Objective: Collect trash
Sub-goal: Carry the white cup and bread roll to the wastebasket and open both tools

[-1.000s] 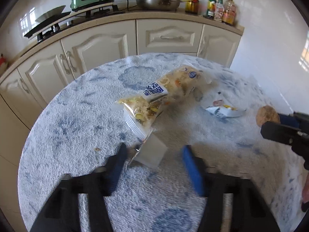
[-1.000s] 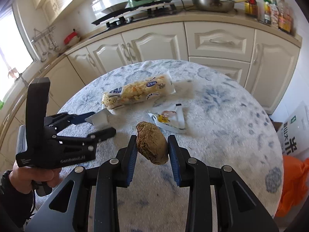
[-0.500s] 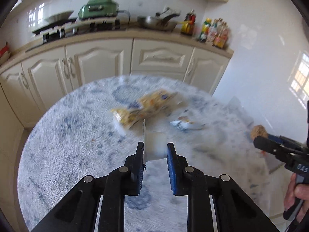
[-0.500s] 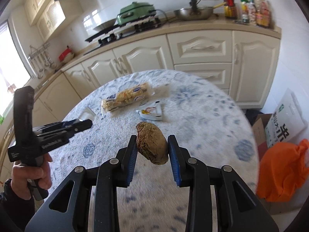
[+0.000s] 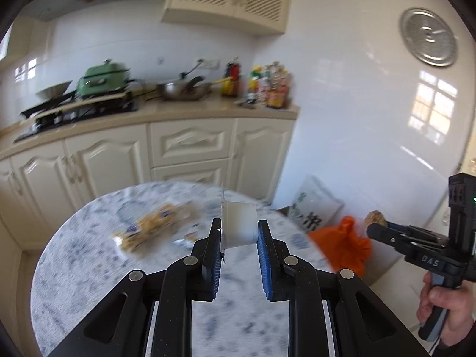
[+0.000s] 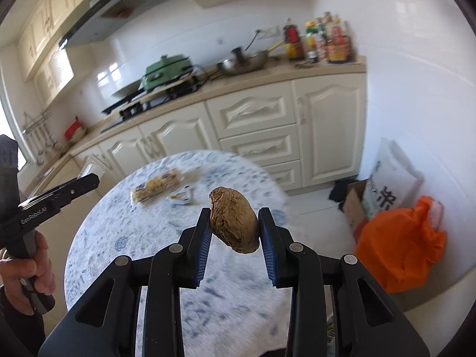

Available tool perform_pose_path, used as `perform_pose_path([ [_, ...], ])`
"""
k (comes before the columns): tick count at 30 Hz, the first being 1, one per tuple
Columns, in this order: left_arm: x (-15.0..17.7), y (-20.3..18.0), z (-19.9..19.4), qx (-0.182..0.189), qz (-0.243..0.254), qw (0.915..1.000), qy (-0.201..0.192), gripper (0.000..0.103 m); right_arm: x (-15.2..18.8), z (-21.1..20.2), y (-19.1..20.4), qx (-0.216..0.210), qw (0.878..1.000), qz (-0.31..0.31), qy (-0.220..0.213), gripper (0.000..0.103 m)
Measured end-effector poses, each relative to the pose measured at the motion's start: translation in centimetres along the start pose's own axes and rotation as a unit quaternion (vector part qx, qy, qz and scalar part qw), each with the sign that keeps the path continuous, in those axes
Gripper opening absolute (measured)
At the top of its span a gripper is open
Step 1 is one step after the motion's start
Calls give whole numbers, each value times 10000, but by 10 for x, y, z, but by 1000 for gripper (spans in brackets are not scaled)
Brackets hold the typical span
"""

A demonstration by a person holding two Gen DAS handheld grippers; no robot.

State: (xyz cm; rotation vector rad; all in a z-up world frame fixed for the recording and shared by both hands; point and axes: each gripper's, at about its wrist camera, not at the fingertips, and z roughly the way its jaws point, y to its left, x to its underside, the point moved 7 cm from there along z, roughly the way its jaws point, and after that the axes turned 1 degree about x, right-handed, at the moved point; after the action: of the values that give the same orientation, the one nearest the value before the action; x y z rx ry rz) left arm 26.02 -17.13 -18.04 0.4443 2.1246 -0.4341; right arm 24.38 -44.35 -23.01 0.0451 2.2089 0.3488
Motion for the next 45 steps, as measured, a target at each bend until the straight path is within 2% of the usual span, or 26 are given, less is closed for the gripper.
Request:
perform_pose_path([
  [10,-7,-109,12,976,673,9929,-32,18,10,-87,-92,906,9926,642,-484,32],
  [18,9,-196,49,1680,1142,9781,445,18,46,-132,-166,1495,9789,1278,-557,32],
  [26,50,-274,101,2137,1623,9547,1288,18,87,-126,-213,1729,9679,1805,-273,32],
  [35,97,-335,165,2153,1899,9315,2235,18,133,-95,-261,1742,9543,2420,186,32],
  [40,99,-361,207,2122,2003,9212,2573,19,153,-73,-279,1634,9488,2668,438,33],
  [42,101,-364,219,2110,2076,9161,2703,24,159,-66,-284,1654,9457,2747,524,35],
  [43,106,-368,226,2072,2134,9115,2840,37,164,-62,-288,1657,9437,2802,585,36],
  [44,108,-367,236,2016,2166,9101,2901,48,167,-59,-292,1671,9414,2865,612,46],
  [45,109,-368,240,1928,2185,9113,2909,52,173,-56,-296,1724,9369,2967,671,53],
])
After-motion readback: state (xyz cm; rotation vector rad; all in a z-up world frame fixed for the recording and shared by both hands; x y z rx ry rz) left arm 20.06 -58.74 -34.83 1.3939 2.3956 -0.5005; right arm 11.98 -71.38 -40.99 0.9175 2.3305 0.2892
